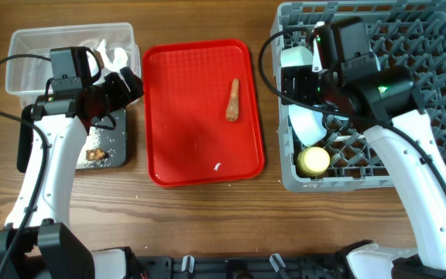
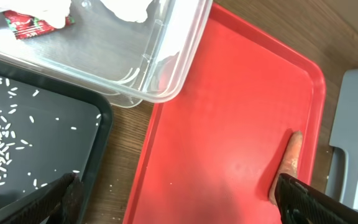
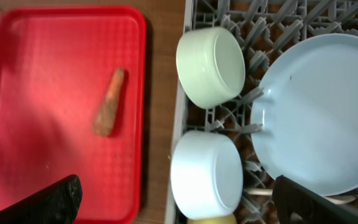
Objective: Sort waste into correct bins and load items into the dishwasher rack
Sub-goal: 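Reach the left gripper to the carrot scrap on the red tray and grasp it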
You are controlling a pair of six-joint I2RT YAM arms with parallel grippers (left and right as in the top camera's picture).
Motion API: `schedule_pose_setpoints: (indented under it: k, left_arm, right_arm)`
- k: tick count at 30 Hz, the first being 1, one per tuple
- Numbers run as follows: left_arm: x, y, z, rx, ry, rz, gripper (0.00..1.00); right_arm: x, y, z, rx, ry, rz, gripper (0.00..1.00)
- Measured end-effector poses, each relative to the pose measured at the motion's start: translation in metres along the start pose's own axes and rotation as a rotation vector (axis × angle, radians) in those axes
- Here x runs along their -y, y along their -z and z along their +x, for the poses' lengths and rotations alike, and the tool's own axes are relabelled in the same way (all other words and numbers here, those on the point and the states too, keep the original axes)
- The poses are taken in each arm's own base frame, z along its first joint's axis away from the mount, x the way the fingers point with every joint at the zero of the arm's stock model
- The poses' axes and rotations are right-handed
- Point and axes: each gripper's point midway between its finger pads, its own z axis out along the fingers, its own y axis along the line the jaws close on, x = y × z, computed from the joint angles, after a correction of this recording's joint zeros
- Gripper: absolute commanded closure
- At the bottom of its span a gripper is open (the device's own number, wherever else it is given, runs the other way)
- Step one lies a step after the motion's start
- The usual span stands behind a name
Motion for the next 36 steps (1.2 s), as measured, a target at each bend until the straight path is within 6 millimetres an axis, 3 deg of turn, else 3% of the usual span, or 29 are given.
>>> schedule_pose_setpoints:
  k: [6,12,13,17,20,24,30,36]
  left_arm:
    - [0.009,0.000,0.001,-0.011,-0.005,0.050,0.00]
    - [0.056,-0.004,-0.004,0.033,-0.122,0.191,0.00]
    - [0.076,-0.012,0.006,0.023,-0.175,0.215,0.00]
    - [0.123,-0.037,0.030,0.027,-0.317,0.245,0.00]
    - [0.152,-0.059,0.066,-0.019,-0.431,0.244,0.01]
    - [0.184,-0.089,0.098,-0.087,-0.570,0.201,0.00]
    - [0.201,-0.129,0.106,-0.161,-0.669,0.084,0.08]
    - [0.187,-0.156,0.111,-0.229,-0.689,0.001,0.11]
  right_arm:
    - [0.008,-0.001,0.002,-0.013,0.043,0.020,0.00]
    - [0.026,-0.001,0.005,-0.030,0.016,0.053,0.00]
    - [0.026,-0.001,0.005,-0.031,0.014,0.054,0.00]
    - [0.027,-0.001,0.007,-0.039,0.015,0.058,0.00]
    - [0.028,-0.001,0.008,-0.046,0.016,0.059,0.00]
    - [0.028,-0.001,0.009,-0.046,0.015,0.060,0.00]
    - [0.028,-0.001,0.014,-0.067,0.018,0.062,0.00]
    - [0.029,-0.001,0.015,-0.072,0.018,0.063,0.00]
